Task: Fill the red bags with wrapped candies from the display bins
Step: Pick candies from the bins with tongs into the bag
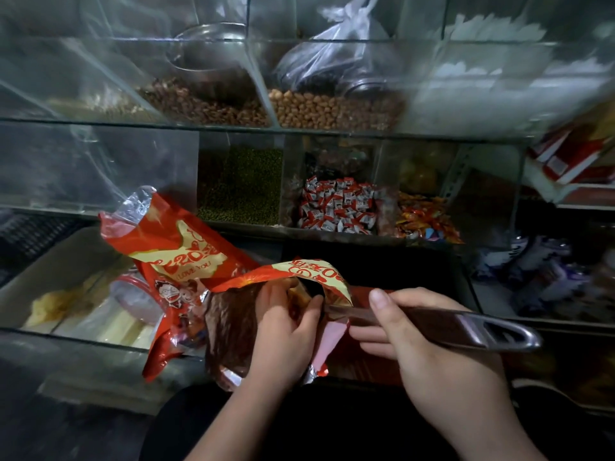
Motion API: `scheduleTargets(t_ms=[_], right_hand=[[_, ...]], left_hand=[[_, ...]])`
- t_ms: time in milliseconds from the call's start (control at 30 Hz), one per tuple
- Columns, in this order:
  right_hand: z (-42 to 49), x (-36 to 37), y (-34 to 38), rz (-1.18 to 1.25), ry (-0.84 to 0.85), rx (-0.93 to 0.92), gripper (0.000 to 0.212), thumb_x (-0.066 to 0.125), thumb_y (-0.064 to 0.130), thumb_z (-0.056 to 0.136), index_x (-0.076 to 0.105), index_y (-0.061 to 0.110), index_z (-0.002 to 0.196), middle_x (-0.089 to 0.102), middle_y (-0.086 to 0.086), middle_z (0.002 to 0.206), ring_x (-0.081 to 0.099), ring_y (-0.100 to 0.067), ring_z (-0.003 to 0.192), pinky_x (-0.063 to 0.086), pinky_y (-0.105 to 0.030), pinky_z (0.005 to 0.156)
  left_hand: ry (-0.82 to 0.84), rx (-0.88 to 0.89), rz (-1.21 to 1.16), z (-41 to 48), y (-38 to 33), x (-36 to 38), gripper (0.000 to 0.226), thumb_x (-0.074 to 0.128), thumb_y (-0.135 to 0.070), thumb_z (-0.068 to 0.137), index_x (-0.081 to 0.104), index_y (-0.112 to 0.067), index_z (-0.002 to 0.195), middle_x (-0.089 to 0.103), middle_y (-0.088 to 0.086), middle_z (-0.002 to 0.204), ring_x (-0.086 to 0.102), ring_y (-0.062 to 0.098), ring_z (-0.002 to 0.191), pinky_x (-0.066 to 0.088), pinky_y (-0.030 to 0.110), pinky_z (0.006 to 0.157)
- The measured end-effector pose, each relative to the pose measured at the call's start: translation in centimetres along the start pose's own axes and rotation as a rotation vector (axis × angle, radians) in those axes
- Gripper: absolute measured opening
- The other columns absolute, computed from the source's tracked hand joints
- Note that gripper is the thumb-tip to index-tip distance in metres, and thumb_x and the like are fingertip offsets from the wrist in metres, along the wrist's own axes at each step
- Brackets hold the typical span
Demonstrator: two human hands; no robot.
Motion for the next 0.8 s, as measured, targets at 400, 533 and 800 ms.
scheduleTargets(t_ms=[400, 533, 800], right_hand=[[-1.5, -0.9, 3.0, 0.13, -0.044, 0.065, 0.031, 0.083, 0.046, 0.058, 0.079, 0.023, 0.078, 0.079, -0.017, 0.074, 0.079, -0.038, 0.067, 0.064, -0.041, 0.056], [-1.7, -1.1, 3.9, 0.189, 0.024, 0.092, 0.026, 0.085, 0.037, 0.051, 0.077, 0.018, 0.068, 0.077, -0.022, 0.073, 0.078, -0.042, 0.067, 0.064, -0.039, 0.054], [-1.9, -1.4, 6.0, 0.324, 0.098, 0.064, 0.018, 0.083, 0.022, 0.047, 0.077, 0.016, 0.063, 0.075, -0.022, 0.07, 0.079, -0.04, 0.069, 0.063, -0.032, 0.056]], left_hand=[[-0.12, 0.273, 0.097, -2.4, -2.0, -3.2, 0.023, 0.062, -0.042, 0.088, 0.073, -0.022, 0.085, 0.06, -0.014, 0.113, 0.057, 0.001, 0.109, 0.049, 0.022, 0.09], [-0.203, 0.422, 0.044, -3.3, -3.6, -4.7, 0.022, 0.065, -0.026, 0.089, 0.073, -0.008, 0.079, 0.067, -0.001, 0.111, 0.063, 0.013, 0.112, 0.053, 0.041, 0.091], [-0.304, 0.548, 0.126, -1.9, -6.4, -6.9, 0.021, 0.066, -0.019, 0.091, 0.073, -0.003, 0.079, 0.069, 0.007, 0.117, 0.061, 0.019, 0.121, 0.05, 0.049, 0.1]])
Point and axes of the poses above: each hand's wrist, its own z-axis towards the middle knuckle, its own x-axis out of the palm, y = z × x, the point moved 4 cm from there along z, towards the middle knuckle
